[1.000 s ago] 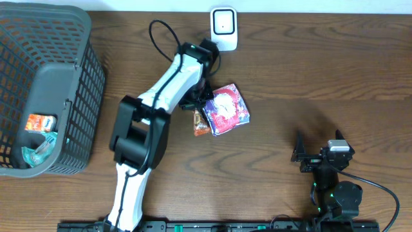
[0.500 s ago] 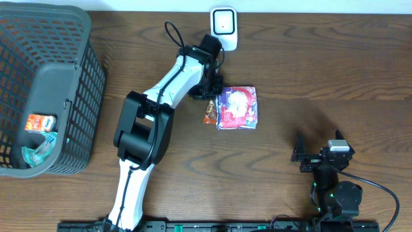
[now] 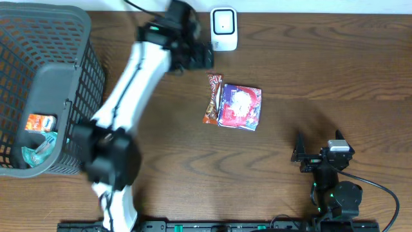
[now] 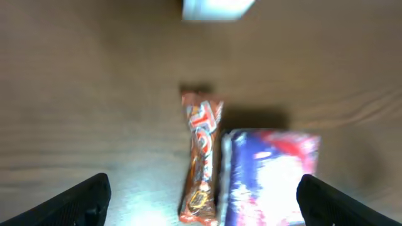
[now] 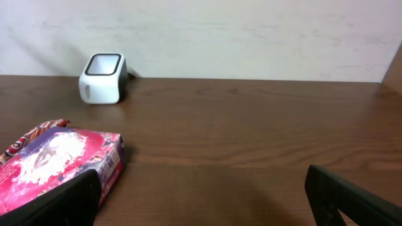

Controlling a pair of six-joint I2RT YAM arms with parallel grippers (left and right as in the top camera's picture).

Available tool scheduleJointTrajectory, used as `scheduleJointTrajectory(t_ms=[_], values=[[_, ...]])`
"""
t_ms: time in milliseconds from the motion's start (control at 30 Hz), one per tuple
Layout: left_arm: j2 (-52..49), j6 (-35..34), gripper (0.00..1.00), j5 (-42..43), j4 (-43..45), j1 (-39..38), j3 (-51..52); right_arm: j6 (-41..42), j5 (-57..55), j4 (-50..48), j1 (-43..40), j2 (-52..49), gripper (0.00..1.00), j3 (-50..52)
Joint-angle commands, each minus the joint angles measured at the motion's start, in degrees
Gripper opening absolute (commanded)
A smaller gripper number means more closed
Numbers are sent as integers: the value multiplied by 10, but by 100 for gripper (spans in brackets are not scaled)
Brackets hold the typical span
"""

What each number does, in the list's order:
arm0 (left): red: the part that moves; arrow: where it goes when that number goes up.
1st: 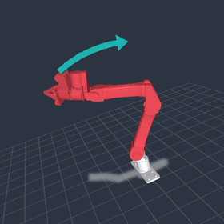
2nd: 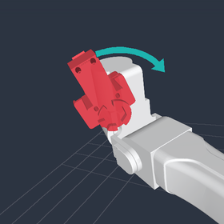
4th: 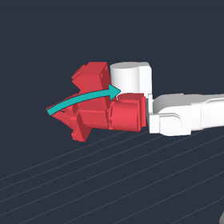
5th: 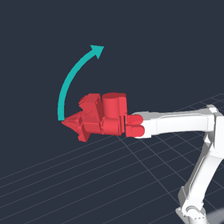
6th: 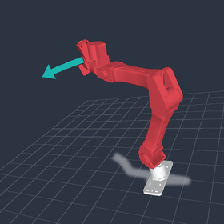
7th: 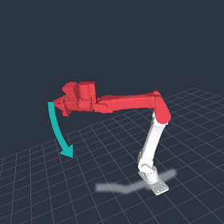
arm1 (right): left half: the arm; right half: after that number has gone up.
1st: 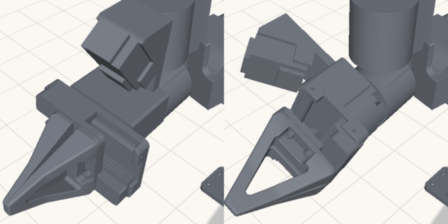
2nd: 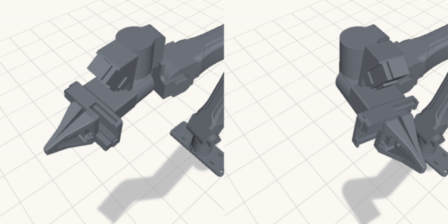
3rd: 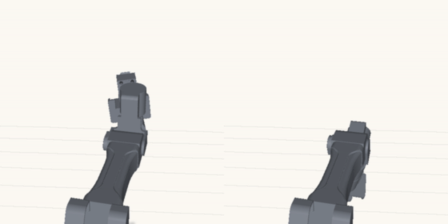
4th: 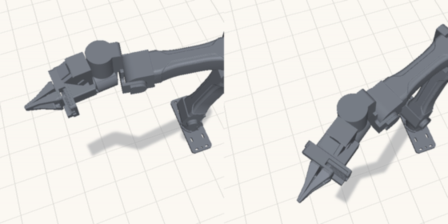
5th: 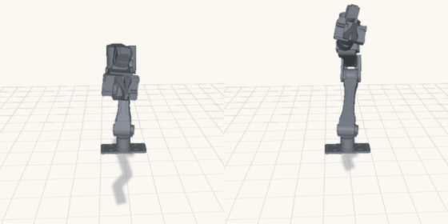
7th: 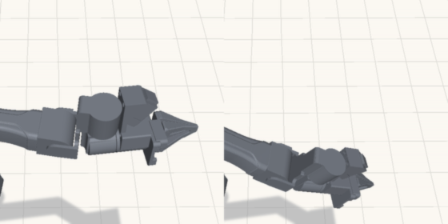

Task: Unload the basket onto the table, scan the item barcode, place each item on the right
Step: 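Carry the red Delfi bar out and set it beside the bag, then reach the left gripper into the basket and grasp the green wipes pack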

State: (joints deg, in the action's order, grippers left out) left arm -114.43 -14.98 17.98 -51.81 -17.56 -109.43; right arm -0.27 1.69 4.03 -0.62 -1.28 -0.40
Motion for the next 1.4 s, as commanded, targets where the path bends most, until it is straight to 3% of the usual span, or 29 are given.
scheduleJointTrajectory(t_ms=[0, 100, 300, 533, 767, 1133, 1367], values=[[125, 1, 95, 0, 23, 57, -22, 0, -1, 2, -4, 2, 99, 1], [219, -3, 95, -90, 27, 146, -22, 0, -1, 2, -4, 2, 99, 1], [272, -47, 95, -234, -38, 292, -22, 0, -1, 2, -4, 2, 99, 1], [243, -145, 95, -282, -139, 426, 5, 0, -1, 2, -4, 2, 99, 1], [172, -313, 96, -281, -213, 518, 41, 0, -1, 2, -4, 2, 99, 1], [70, -364, 96, -281, -228, 545, 75, 0, -1, 2, -4, 2, 99, 1], [40, -359, 95, -291, -164, 544, 141, 0, -1, 2, -4, 2, 99, 1]])
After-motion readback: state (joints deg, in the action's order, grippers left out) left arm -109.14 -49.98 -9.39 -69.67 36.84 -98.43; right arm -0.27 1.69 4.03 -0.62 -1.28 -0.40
